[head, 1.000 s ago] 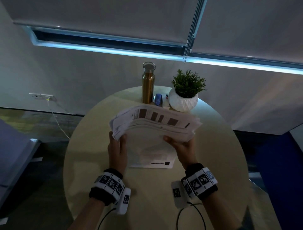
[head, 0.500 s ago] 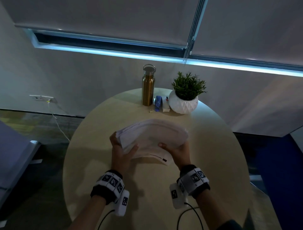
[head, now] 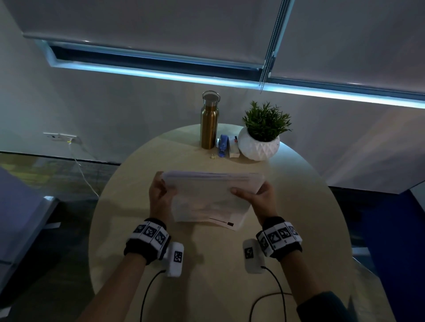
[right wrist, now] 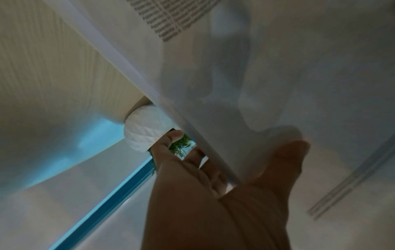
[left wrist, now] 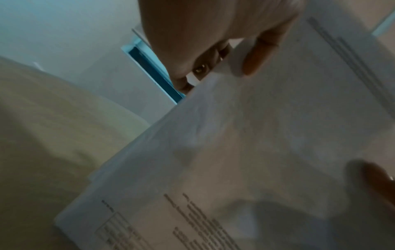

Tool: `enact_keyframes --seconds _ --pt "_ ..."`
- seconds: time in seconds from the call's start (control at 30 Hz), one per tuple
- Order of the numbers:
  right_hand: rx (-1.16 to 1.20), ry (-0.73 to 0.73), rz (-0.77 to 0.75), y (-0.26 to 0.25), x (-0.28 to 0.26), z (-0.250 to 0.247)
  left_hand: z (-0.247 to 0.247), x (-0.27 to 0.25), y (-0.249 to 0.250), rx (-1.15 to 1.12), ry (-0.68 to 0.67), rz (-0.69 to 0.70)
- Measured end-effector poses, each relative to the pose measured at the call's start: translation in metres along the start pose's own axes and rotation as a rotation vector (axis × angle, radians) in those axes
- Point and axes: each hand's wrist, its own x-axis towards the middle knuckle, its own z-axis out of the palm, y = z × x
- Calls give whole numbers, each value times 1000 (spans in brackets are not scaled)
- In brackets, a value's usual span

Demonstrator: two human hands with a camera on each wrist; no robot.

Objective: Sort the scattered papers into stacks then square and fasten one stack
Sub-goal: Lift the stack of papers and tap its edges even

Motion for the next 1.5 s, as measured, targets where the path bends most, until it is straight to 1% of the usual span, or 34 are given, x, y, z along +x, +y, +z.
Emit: enact_keyframes --seconds 0.03,0.1,0.17,0.2,0.27,0.33,0.37,0.47,0.5,0.6,0.67,0.73,0.77,0.83,0.87,0.9,0.93,0.97,1.0,1.03,1.07,1.1,1.17,1.2,1.27,1.33,1.37,1.43,1.47,1.5 --pt "-12 -10 -5 0 1 -2 1 1 0 -39 -4 -3" --pt "-125 -46 -17 2 1 2 7 0 0 -102 25 -82" --pt "-138 -27 -24 4 -1 8 16 -3 1 -138 79 -125" --pt "-108 1 -20 2 -1 9 19 -4 5 -145 98 -127" --pt "-70 16 -37 -1 -1 6 21 -5 14 -167 101 -75" --pt "-80 -33 -47 1 -2 2 20 -6 15 -163 53 -5" --pt "-99 -56 -40 3 -3 2 20 -8 10 -140 42 0" --pt "-187 -78 -13 14 -7 7 18 -10 -6 -103 90 -93" --pt "-201 -71 -20 13 -7 8 18 -9 -7 -90 96 -102" --pt "-101 -50 -16 9 -3 5 17 -5 1 -114 130 -114" --pt "-100 -59 -11 15 -2 5 15 -4 -3 -127 148 -133" --pt "-151 -58 0 24 -5 8 14 -6 -13 -74 100 -160" --pt "-168 -46 -11 27 -6 9 13 -6 -15 -27 44 -170" --pt "-138 32 -21 26 -3 8 8 -4 -21 120 -87 -191" --pt "-91 88 -3 23 -1 6 5 -5 -23 200 -113 -187" --pt "-25 129 14 22 1 3 0 -6 -26 275 -87 -172" --pt "62 168 19 23 3 -1 -7 -7 -35 334 -31 -168" --pt "149 221 28 26 4 -5 -12 -10 -42 398 26 -209" --pt "237 292 56 30 6 -9 -16 -12 -51 434 72 -300" --pt "322 371 97 34 5 -12 -15 -17 -55 422 100 -450" --pt "398 418 131 39 2 -13 -12 -26 -54 356 95 -601" --pt "446 428 163 44 -2 -13 -6 -36 -52 261 58 -703" --pt "476 407 233 62 -13 -14 4 -54 -48 16 -30 -763" --pt "460 387 263 71 -19 -16 9 -63 -44 -86 -53 -775" --pt "432 296 306 87 -30 -24 6 -71 -46 -207 -48 -748" --pt "399 220 362 90 -41 -37 -7 -71 -51 -189 -70 -625" --pt "387 221 392 88 -45 -48 -17 -71 -52 -170 -90 -561" --pt "315 273 339 78 -49 -72 -33 -67 -50 -124 -122 -472" --pt "214 264 286 69 -49 -82 -40 -64 -47 -95 -134 -423" --pt "92 225 232 61 -47 -90 -43 -61 -43 -66 -150 -372"
